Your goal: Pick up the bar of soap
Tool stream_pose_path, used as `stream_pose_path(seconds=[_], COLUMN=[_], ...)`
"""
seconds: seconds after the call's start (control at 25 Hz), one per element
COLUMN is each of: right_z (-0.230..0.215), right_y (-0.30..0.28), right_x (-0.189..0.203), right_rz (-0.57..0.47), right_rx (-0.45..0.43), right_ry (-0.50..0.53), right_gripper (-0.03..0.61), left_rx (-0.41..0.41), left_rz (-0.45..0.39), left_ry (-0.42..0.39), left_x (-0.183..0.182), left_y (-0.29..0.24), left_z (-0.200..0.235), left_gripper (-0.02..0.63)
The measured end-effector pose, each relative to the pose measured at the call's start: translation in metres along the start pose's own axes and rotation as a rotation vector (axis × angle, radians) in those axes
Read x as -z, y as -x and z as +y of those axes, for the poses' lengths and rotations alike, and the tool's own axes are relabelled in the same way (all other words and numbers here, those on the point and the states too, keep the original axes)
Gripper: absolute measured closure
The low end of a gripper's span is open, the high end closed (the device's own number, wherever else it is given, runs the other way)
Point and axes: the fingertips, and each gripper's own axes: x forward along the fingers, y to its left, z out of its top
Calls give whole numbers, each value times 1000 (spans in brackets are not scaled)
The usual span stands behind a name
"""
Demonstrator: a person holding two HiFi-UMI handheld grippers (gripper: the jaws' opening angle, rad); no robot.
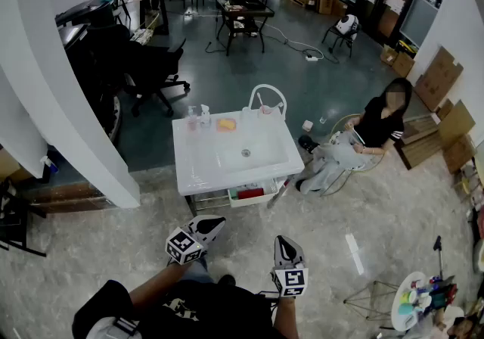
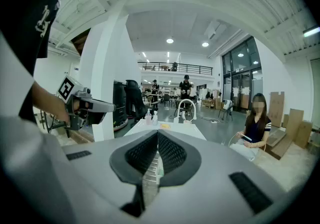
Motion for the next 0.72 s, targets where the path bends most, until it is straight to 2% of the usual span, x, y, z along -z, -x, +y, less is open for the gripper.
stream_pose_path(seconds=[0.16,0.4,0.72], right_z=[-5,-21,-40], right_y=[-16,-27,-73], right_x=[-3,-3,0], right_rz=[-10,5,34], right_rx=[-13,8,45], right_ry=[-1,-4,-43], right_gripper=[569,569,569], left_rx=[-19,-5,24], left_rz=[-3,-3,13], left_ry=[-1,4,32], left_x=[1,0,3], left_y=[-7,-25,-51], left_z=[13,27,75], left_gripper=[604,604,604])
